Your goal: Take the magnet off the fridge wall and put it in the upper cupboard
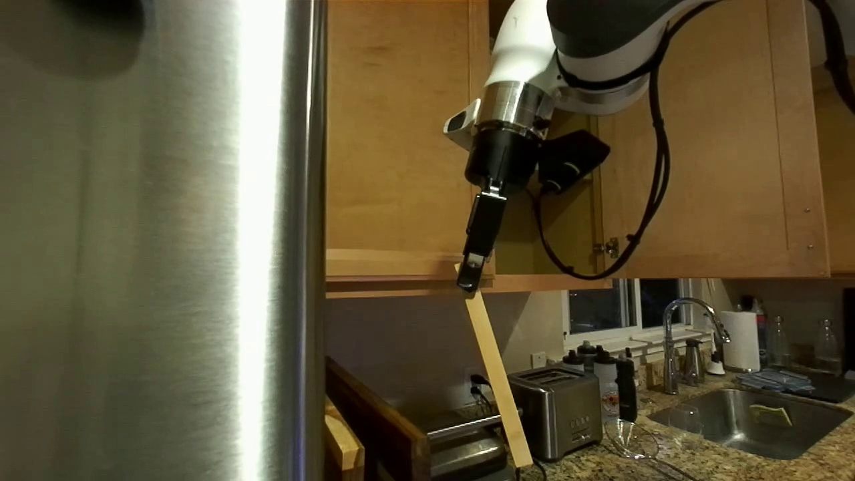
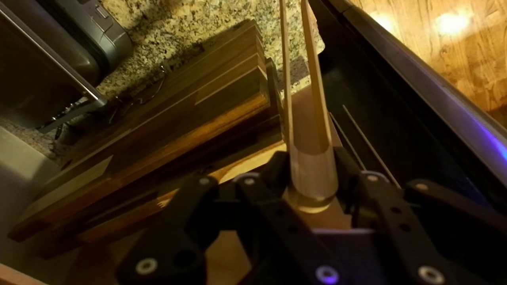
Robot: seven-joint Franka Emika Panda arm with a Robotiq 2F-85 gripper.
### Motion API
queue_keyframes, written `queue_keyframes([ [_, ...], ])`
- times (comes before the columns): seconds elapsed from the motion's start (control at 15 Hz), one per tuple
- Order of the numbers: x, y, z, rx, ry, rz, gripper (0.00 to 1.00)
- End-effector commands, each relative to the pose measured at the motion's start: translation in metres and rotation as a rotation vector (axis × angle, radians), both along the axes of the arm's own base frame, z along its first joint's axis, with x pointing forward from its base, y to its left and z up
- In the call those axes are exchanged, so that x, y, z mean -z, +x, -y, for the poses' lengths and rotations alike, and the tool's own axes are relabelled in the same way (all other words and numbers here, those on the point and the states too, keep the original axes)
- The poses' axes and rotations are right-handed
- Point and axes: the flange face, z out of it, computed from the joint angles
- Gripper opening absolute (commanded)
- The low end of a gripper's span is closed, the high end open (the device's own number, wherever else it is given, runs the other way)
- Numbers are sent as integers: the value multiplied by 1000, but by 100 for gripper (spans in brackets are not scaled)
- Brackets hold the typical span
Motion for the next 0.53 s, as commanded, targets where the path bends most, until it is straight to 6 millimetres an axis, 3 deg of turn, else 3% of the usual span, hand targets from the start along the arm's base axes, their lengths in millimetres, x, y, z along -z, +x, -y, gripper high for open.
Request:
queue_keyframes([
  [0.0,-8,-4,20,32,-39,20,9],
  [0.47,-17,-1,73,92,-137,30,9],
])
